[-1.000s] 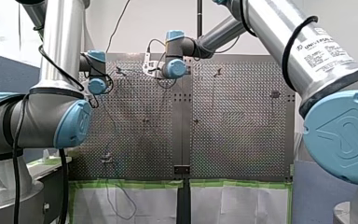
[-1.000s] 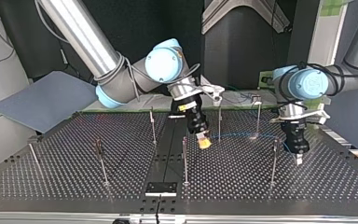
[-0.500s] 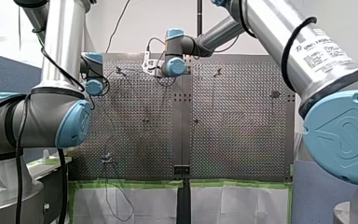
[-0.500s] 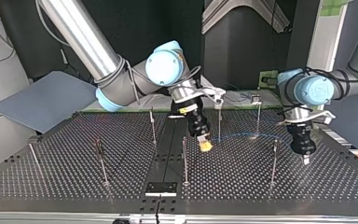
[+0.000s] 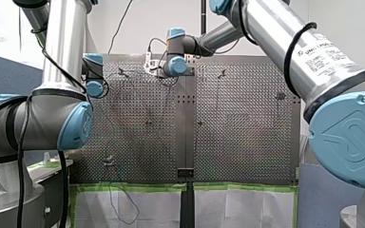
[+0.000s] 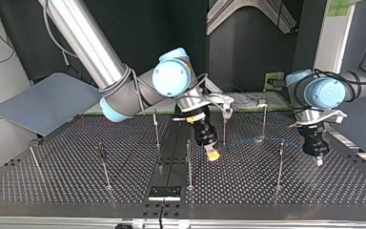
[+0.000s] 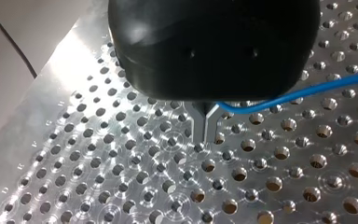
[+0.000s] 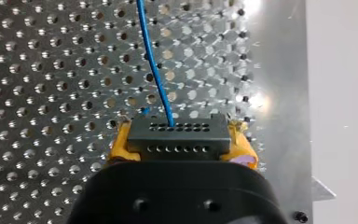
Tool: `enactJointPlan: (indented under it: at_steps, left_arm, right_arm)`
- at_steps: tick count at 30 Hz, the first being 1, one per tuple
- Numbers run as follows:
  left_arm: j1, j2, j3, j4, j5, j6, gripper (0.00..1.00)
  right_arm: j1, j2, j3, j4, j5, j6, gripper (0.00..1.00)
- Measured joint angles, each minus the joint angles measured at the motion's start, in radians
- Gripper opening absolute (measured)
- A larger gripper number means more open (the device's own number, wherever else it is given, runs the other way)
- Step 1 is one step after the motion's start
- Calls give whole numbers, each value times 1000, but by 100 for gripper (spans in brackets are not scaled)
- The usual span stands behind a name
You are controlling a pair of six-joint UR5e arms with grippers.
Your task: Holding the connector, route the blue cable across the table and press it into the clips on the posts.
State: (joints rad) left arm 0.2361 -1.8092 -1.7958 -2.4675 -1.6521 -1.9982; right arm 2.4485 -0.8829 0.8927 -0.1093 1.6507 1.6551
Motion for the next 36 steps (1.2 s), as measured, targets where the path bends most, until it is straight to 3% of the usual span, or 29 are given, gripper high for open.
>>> enactJointPlan:
  at_steps: [7, 9, 11, 12, 14, 22, 24, 25, 30, 32, 33, 35, 36]
  left_arm:
    - [4, 0, -2, 29, 55, -54, 0]
    - [3, 0, -7, 33, 76, -64, 6]
    - [2, 0, -15, 33, 92, -70, 27]
    - [1, 0, -21, 32, 97, -75, 27]
    - [0, 2, -30, 27, 96, -80, 44]
    - [-11, 61, -84, 32, 85, -120, 48]
    - [-14, 82, -92, 40, 94, -140, 48]
    - [-15, 90, -95, 43, 99, -148, 43]
    - [-15, 133, -109, 39, 137, -183, 45]
    - [-14, 148, -118, 37, 152, -191, 61]
    - [-13, 156, -124, 36, 163, -197, 61]
    - [-12, 163, -132, 34, 173, -202, 84]
    - [-11, 166, -137, 33, 177, -205, 84]
  right_arm:
    - [0, 2, -6, 0, 0, -5, 0]
    - [0, 2, -7, 0, -1, -8, 0]
    - [0, 3, -7, 1, -1, -10, 0]
    - [0, 3, -7, 1, -1, -11, 0]
    - [0, 3, -7, 2, -1, -13, 0]
    - [1, 4, -7, 7, -2, -21, 0]
    - [1, 4, -7, 12, -2, -25, 0]
    - [1, 4, -7, 14, -2, -26, 0]
    - [2, 4, -7, 17, -2, -28, 0]
    - [3, 5, -7, 17, -2, -29, 0]
    - [4, 5, -7, 17, -2, -29, 0]
    - [4, 6, -7, 17, -2, -29, 0]
    - [5, 6, -7, 17, -2, -29, 0]
